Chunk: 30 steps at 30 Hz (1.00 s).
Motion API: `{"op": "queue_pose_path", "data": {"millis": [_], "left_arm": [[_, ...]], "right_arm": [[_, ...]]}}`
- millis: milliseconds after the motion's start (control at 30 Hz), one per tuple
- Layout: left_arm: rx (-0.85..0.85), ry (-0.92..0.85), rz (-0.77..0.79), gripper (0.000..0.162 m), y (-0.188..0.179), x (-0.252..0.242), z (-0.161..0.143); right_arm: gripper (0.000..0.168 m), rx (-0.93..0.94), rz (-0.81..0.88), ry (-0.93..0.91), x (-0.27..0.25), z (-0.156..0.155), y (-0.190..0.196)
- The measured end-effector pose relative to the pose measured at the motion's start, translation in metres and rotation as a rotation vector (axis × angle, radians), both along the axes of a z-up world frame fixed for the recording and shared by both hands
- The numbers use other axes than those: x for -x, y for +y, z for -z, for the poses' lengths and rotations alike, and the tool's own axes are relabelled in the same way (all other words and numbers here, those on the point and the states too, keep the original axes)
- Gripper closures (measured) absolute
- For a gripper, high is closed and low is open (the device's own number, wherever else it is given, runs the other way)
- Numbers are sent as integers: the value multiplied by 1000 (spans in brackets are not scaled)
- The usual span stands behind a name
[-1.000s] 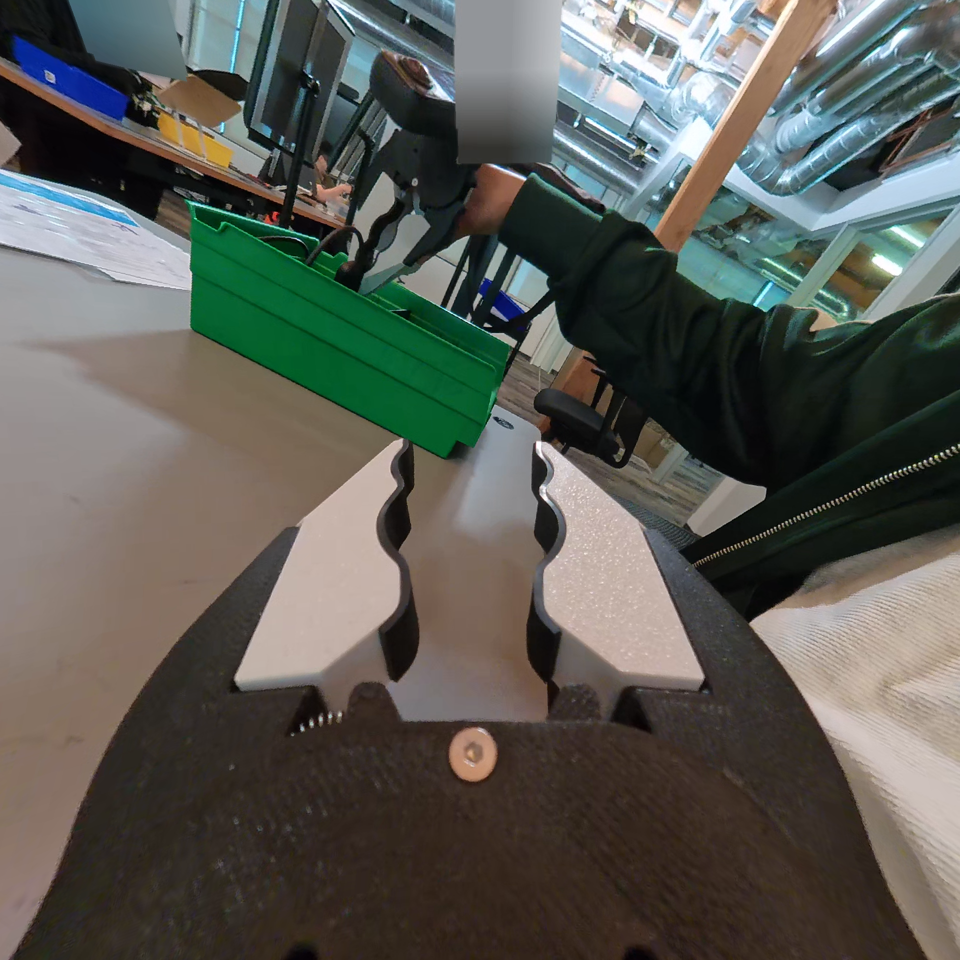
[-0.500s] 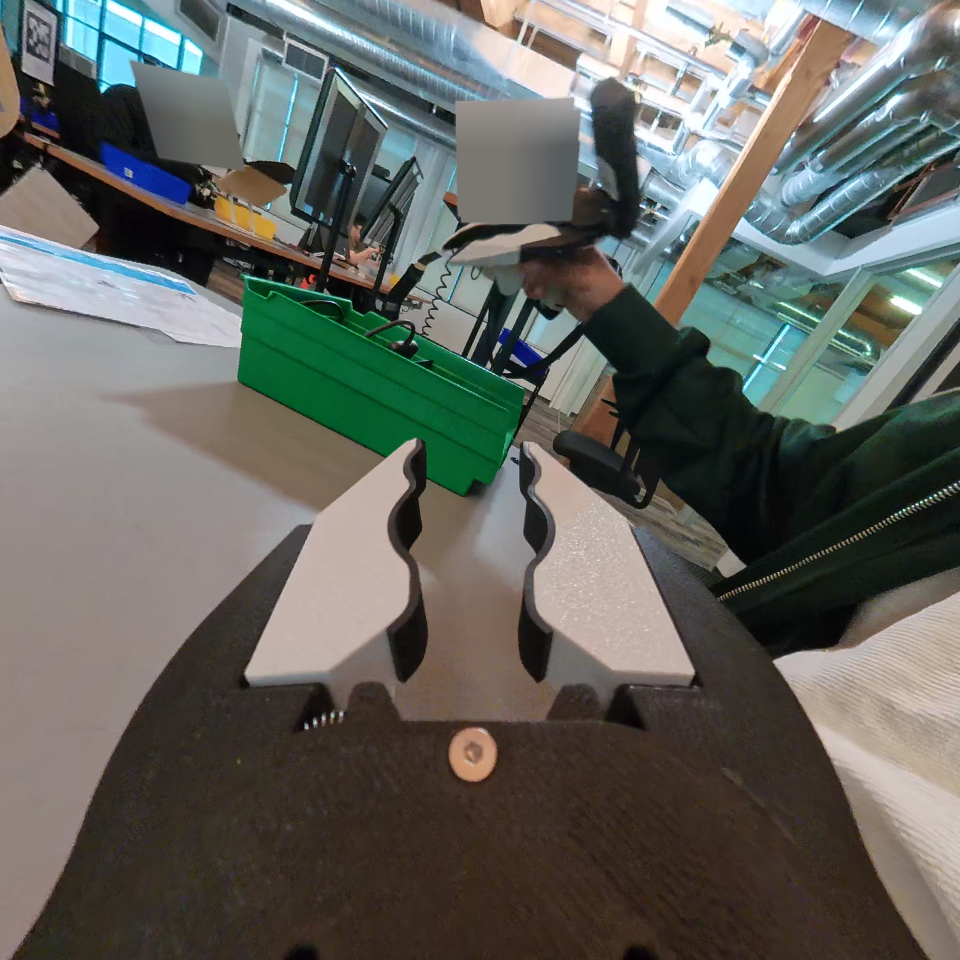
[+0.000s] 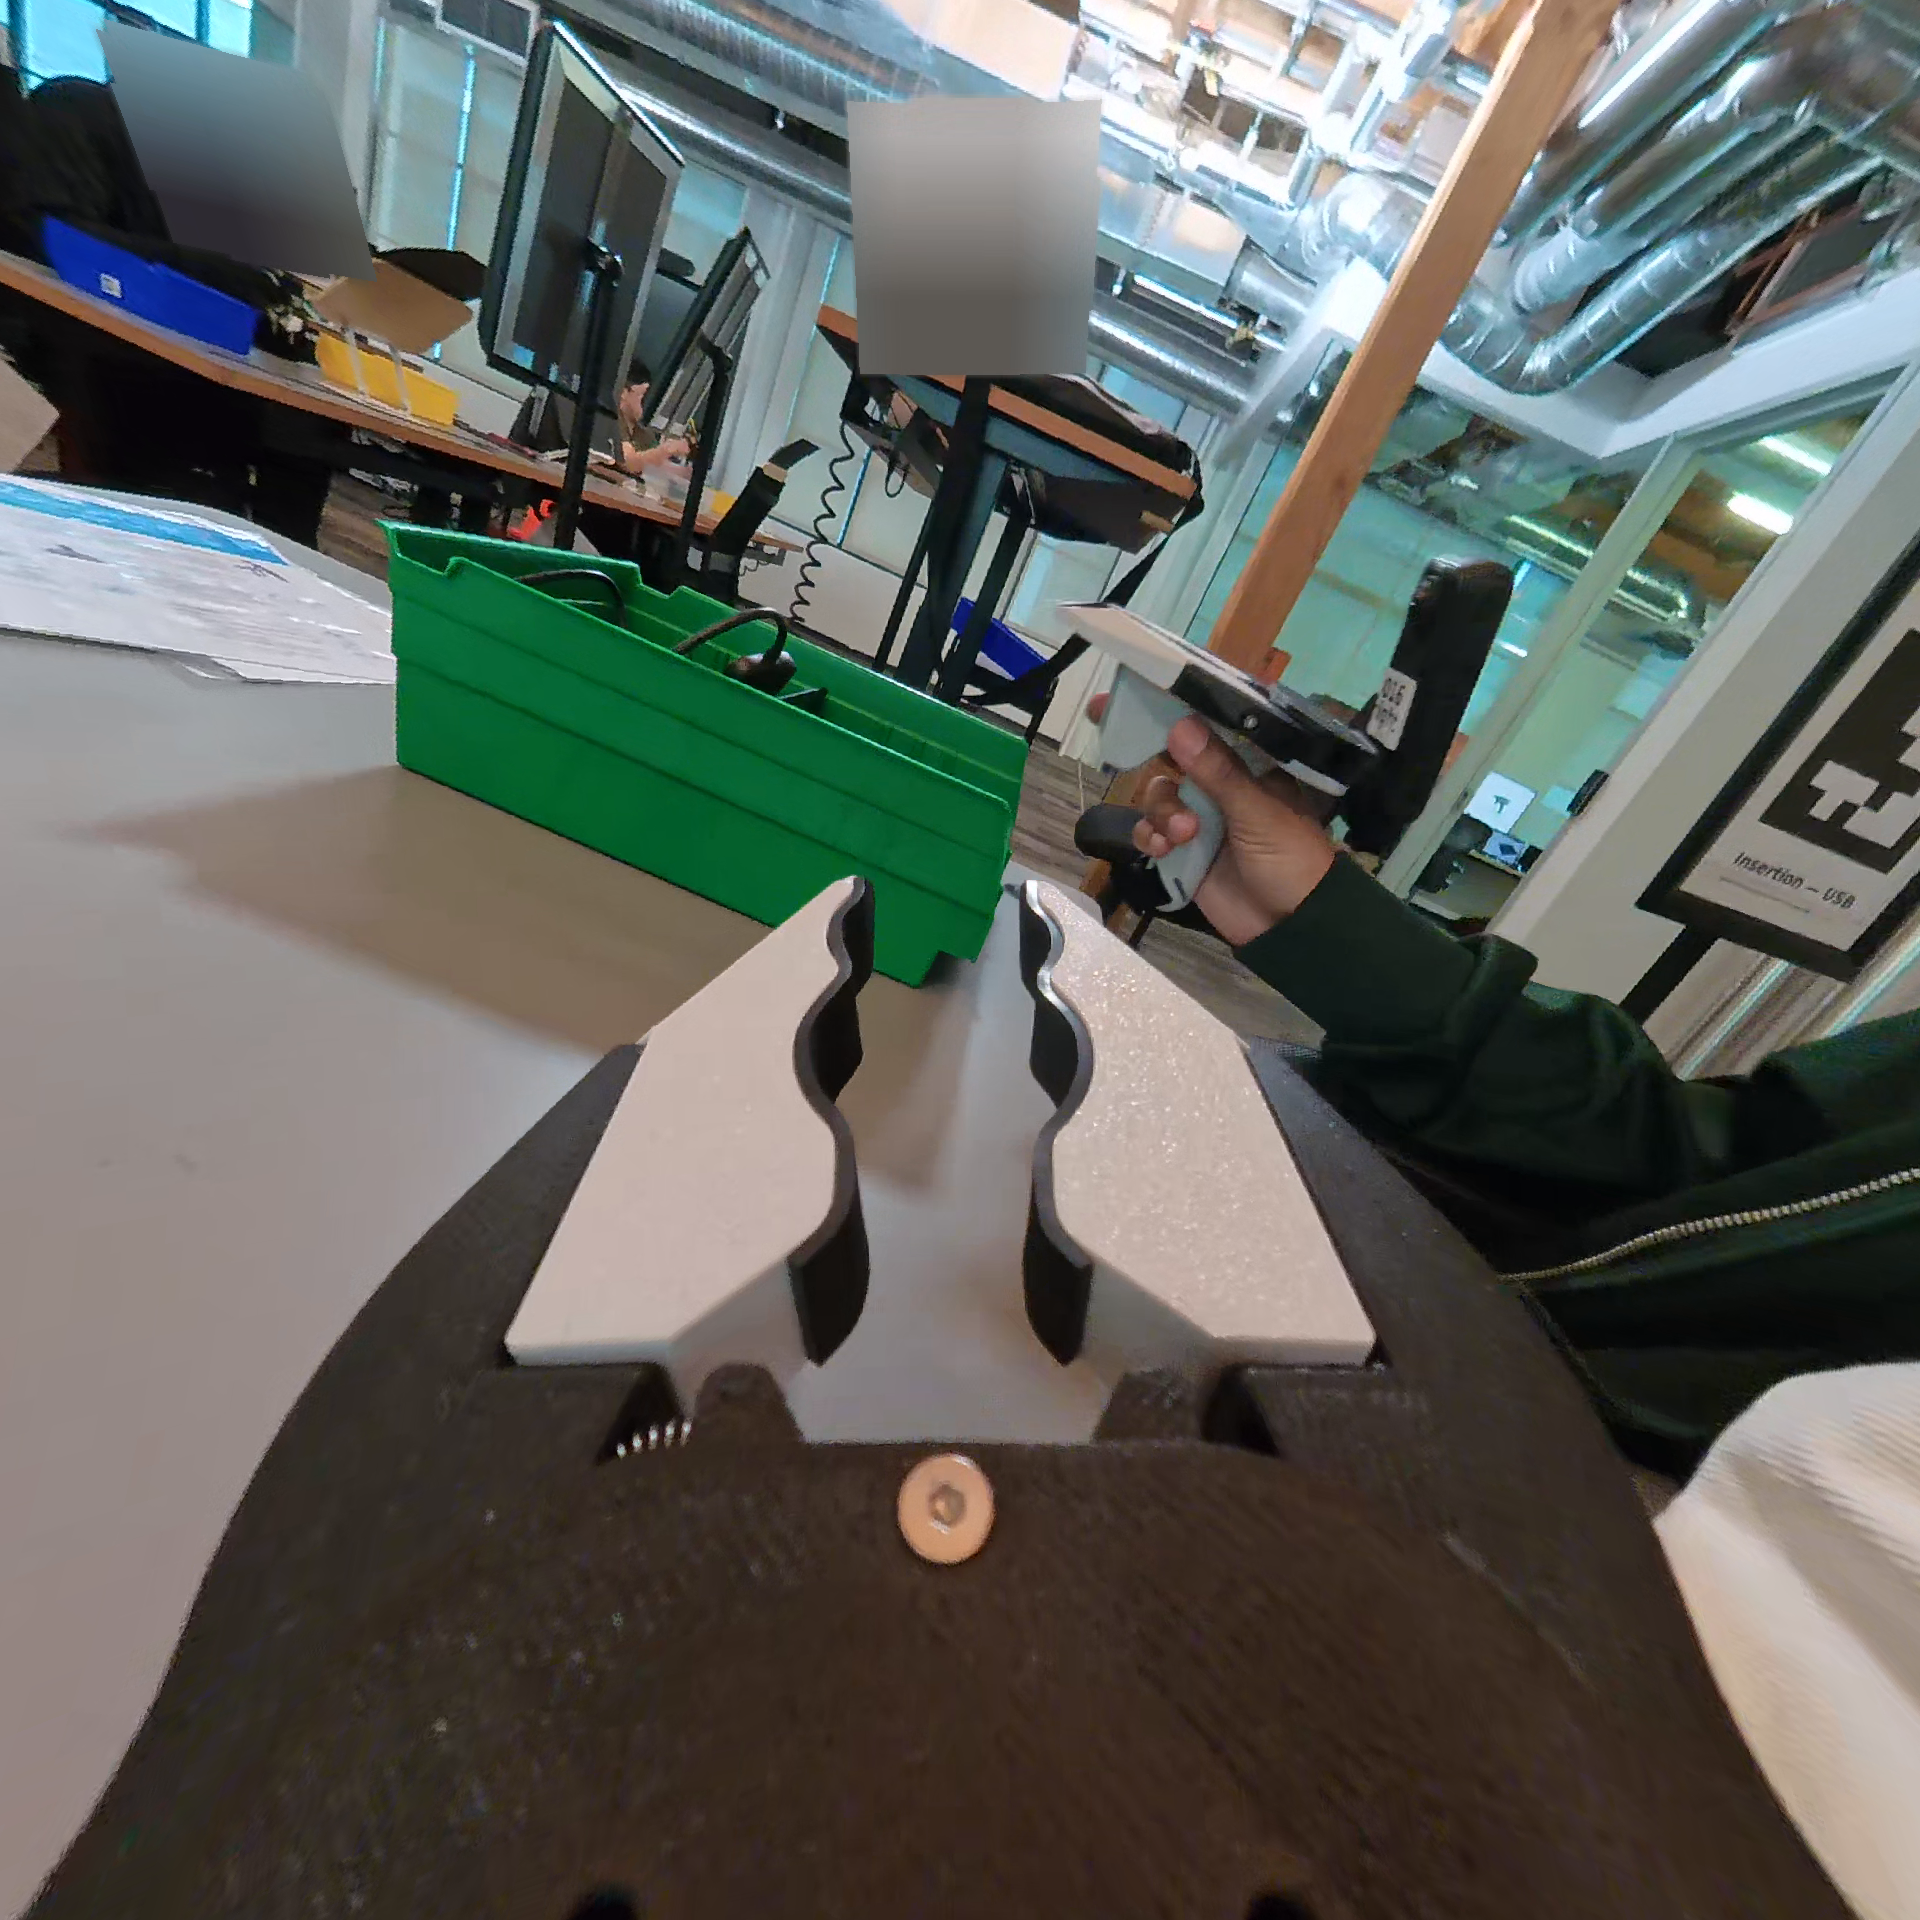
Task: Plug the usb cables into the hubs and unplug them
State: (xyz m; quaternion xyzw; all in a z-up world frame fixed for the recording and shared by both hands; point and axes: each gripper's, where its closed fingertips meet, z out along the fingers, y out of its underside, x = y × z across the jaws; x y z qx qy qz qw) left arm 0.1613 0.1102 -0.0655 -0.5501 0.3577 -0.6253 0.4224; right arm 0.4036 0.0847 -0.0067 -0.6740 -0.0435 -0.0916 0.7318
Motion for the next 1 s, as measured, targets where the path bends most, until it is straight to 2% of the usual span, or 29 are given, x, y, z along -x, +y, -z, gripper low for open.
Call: {"op": "queue_pose_path", "data": {"millis": [100,200,300,400,467,600,867,1000], "left_arm": [[5,6,-11,137,5,0,2],[8,6,-29,138,10,2,3],[-6,18,-43,138,14,2,5],[4,26,-44,138,15,2,7],[11,27,-44,138,15,2,8],[8,34,-45,139,15,3,10],[10,36,-67,138,17,9,11],[-2,36,-94,138,16,18,10]], "right_arm": [[168,-70,157,106,-52,-1,-27],[168,-34,285,210,-104,21,-42],[168,105,355,193,-138,49,-44],[167,143,425,170,-163,63,-47],[142,162,405,217,-165,70,-43],[117,182,329,271,-158,77,-32],[86,273,270,280,-147,95,-9],[79,295,269,259,-148,99,3]]}}
